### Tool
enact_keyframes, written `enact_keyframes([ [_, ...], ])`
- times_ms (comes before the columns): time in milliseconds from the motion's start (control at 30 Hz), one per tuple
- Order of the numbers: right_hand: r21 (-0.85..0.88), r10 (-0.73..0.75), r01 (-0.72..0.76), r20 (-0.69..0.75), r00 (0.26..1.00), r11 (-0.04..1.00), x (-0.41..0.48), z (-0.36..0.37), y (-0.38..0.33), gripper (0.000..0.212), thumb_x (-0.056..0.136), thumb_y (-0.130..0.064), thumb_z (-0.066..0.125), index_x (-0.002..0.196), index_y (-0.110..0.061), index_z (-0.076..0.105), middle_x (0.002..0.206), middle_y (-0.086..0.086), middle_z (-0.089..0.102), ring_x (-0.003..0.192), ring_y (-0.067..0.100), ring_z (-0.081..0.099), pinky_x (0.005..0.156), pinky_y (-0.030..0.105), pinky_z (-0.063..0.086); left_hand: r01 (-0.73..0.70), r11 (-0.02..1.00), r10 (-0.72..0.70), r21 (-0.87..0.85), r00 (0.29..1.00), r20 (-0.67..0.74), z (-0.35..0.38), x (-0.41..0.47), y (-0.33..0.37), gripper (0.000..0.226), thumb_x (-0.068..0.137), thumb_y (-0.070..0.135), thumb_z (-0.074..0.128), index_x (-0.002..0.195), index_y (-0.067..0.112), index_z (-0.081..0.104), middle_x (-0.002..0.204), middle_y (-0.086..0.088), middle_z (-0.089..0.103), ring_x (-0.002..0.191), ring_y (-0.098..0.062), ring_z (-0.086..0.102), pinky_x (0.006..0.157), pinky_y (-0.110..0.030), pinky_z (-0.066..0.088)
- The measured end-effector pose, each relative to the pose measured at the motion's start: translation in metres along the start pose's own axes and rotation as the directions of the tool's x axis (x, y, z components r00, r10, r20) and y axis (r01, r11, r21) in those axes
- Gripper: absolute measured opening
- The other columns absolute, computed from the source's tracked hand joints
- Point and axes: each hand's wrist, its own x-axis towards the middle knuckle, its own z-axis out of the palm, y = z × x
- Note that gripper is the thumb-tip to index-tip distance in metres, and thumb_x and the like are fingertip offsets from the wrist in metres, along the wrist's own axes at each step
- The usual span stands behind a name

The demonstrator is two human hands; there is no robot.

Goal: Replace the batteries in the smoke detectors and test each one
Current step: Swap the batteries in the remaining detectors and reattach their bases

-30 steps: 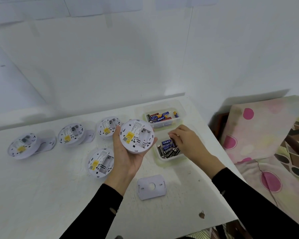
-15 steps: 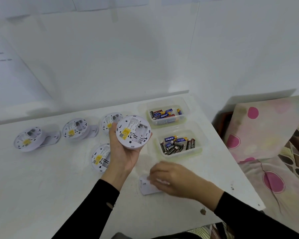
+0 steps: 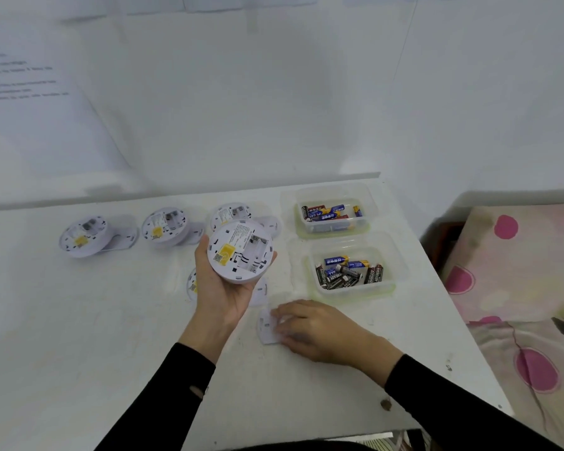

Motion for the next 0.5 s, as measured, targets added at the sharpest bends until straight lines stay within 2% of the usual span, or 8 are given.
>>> enact_keyframes([
  [133,0.106,0.039,-0.026,-0.125,0.991,0.994,0.021,-0.033,0.000,0.032,0.097,-0.037,0.051,0.098,-0.015,0.075,0.110,-0.001,0.070,0.099,0.014,0.065,0.083,0.025,0.052,-0.025,1.000,0.025,-0.010,1.000,-0.016,-0.001,0.001,-0.002,0.059,0.101,0.052,0.038,0.141,0.010,0.051,0.134,-0.022,0.061,0.126,-0.040,0.056,0.096,-0.058,0.050],
  [200,0.106,0.079,-0.058,-0.209,0.975,0.993,0.036,-0.058,0.015,0.034,0.097,-0.035,0.051,0.099,-0.012,0.075,0.105,0.000,0.071,0.097,0.014,0.064,0.084,0.023,0.050,-0.048,0.999,0.048,-0.019,0.999,-0.016,0.002,0.003,-0.004,0.058,0.101,0.052,0.037,0.138,0.010,0.052,0.131,-0.021,0.063,0.121,-0.039,0.061,0.096,-0.059,0.049],
  [267,0.083,0.180,-0.163,-0.264,0.948,0.983,0.053,-0.081,0.041,0.029,0.096,-0.029,0.054,0.102,-0.009,0.074,0.103,0.004,0.070,0.097,0.017,0.063,0.088,0.027,0.049,-0.068,0.997,0.067,-0.027,0.998,-0.016,0.008,0.005,-0.006,0.056,0.101,0.051,0.037,0.135,0.010,0.054,0.125,-0.019,0.067,0.114,-0.037,0.066,0.094,-0.059,0.050],
  [333,0.089,0.387,-0.376,-0.235,0.892,0.922,0.070,-0.098,0.071,0.025,0.096,-0.020,0.054,0.113,-0.008,0.069,0.108,0.008,0.067,0.102,0.022,0.061,0.091,0.032,0.048,-0.061,0.998,0.061,-0.029,0.998,-0.006,0.014,0.009,-0.007,0.056,0.101,0.051,0.038,0.137,0.011,0.053,0.124,-0.019,0.068,0.111,-0.036,0.067,0.090,-0.057,0.055],
  [400,0.059,0.559,-0.557,-0.155,0.815,0.828,0.085,-0.106,0.098,0.027,0.097,-0.015,0.051,0.120,-0.007,0.064,0.116,0.010,0.065,0.107,0.024,0.060,0.093,0.031,0.045,-0.045,0.998,0.046,-0.036,0.999,0.006,0.020,0.012,-0.009,0.058,0.100,0.051,0.040,0.139,0.011,0.052,0.126,-0.018,0.067,0.116,-0.037,0.064,0.084,-0.053,0.058],
  [467,0.015,0.637,-0.638,-0.089,0.766,0.770,0.099,-0.108,0.116,0.028,0.099,-0.015,0.047,0.118,-0.006,0.065,0.118,0.010,0.065,0.107,0.024,0.060,0.093,0.030,0.046,-0.021,0.999,0.023,-0.048,0.999,0.027,0.024,0.017,-0.011,0.060,0.097,0.052,0.043,0.141,0.011,0.051,0.132,-0.019,0.063,0.124,-0.040,0.058,0.084,-0.053,0.058],
  [500,0.004,0.665,-0.666,-0.048,0.745,0.746,0.106,-0.108,0.122,0.028,0.099,-0.016,0.047,0.119,-0.007,0.064,0.119,0.010,0.066,0.107,0.024,0.061,0.092,0.031,0.047,-0.009,0.999,0.011,-0.046,0.999,0.040,0.025,0.019,-0.012,0.062,0.096,0.052,0.045,0.142,0.011,0.050,0.136,-0.020,0.060,0.128,-0.042,0.054,0.088,-0.056,0.056],
])
